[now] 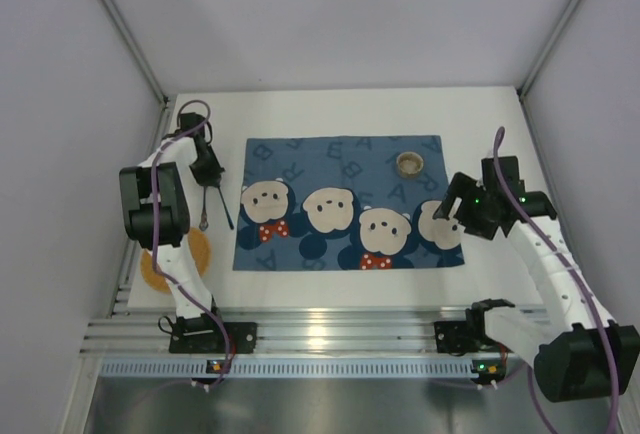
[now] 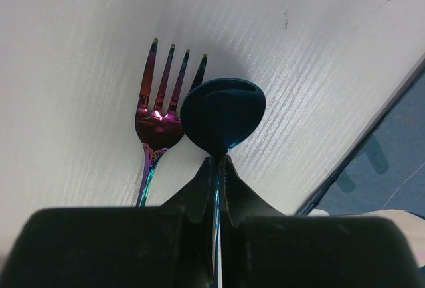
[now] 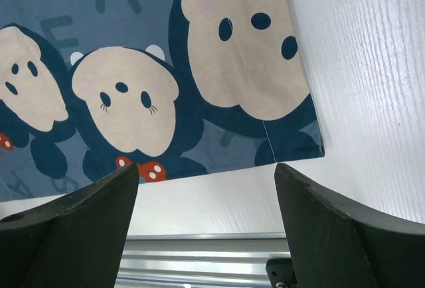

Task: Set the dinner table for one person

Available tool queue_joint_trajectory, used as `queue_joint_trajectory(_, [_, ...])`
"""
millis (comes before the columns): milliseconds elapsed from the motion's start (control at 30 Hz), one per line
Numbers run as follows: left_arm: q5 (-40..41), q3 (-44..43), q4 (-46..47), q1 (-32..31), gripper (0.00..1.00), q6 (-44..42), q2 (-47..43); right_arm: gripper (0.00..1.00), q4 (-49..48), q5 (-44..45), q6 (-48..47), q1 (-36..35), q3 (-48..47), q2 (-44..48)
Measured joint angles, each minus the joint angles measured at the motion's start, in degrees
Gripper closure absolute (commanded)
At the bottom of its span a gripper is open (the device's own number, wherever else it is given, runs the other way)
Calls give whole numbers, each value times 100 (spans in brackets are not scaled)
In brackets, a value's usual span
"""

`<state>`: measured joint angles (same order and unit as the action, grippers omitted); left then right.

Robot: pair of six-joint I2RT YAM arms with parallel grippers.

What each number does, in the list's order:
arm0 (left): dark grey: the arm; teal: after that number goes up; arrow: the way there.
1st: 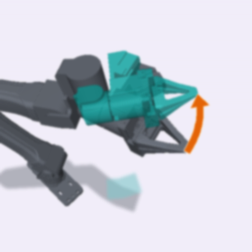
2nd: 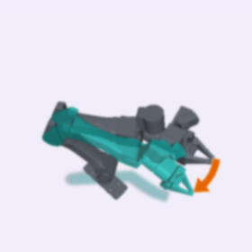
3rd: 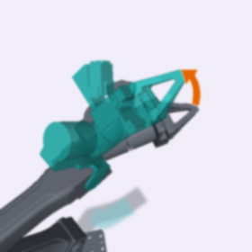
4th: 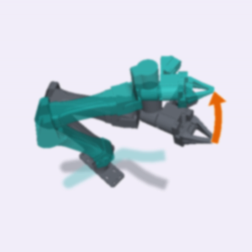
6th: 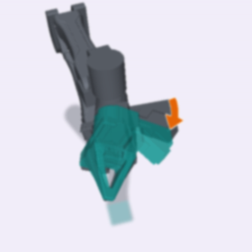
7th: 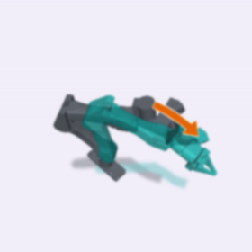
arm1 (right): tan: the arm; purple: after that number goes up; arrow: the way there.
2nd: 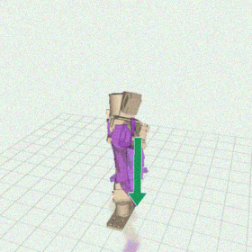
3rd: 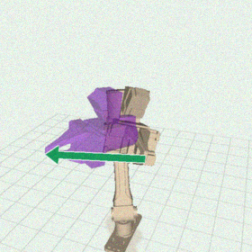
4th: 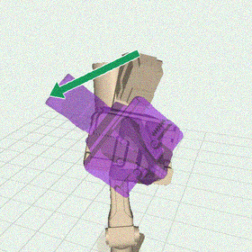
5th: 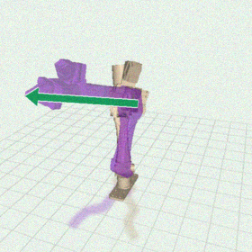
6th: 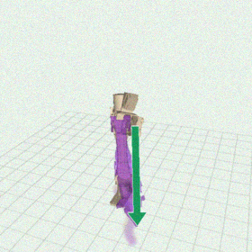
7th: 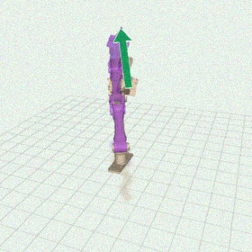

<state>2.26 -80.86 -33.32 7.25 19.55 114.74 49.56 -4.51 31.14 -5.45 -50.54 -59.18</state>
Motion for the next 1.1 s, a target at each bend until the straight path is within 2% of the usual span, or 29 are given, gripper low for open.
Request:
queue_joint_trajectory(333, [63,-188,-516,-87,100,-20,-162,14,538,37,-2,0,-448,525])
queue_joint_trajectory(467, [125,-382,-807,-531,100,66,-671,14,754,42,0,0,-608,868])
queue_joint_trajectory(633, [162,-903,-769,-2295,100,638,-1172,14,1091,68,0,0,-627,1270])
queue_joint_trajectory(767, [-103,-990,-531,-3703,100,1320,-1134,13,1451,103,7,0,-627,1637])
queue_joint_trajectory(900, [-398,-1314,-343,-4570,100,2006,-496,13,1792,153,2,0,-629,2146])
queue_joint_trajectory(1100, [-590,-2238,35,-5241,100,2743,1027,11,2415,278,-24,0,-769,2564])
